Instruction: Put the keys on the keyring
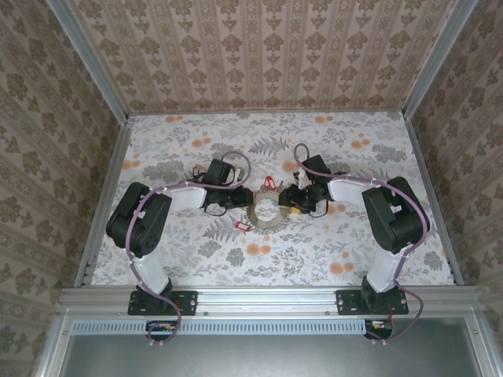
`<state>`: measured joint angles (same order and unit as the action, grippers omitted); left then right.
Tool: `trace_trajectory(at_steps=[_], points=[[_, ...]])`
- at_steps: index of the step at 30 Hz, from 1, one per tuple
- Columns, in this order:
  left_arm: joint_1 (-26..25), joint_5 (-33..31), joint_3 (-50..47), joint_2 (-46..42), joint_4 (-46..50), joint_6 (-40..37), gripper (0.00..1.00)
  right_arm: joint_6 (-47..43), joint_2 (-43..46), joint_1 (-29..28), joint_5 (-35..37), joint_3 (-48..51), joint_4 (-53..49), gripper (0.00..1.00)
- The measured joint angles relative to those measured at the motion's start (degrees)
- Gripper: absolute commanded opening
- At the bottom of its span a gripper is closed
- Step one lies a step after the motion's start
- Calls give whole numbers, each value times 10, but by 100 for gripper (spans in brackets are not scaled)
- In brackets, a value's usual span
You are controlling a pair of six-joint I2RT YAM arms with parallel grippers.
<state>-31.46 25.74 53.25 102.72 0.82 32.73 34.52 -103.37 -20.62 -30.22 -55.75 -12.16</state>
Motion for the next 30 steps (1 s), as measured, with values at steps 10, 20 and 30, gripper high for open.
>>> trace_trajectory(at_steps=[10,20,30], points=[[0,0,5,5,0,-4,29,12,-2,2,-11,19,44,30],[0,-22,5,-6,14,-11,35,2,11,17,-63,27,69,4],[0,-105,-33,-152,52,-14,60,16,48,23,-67,50,84,2]])
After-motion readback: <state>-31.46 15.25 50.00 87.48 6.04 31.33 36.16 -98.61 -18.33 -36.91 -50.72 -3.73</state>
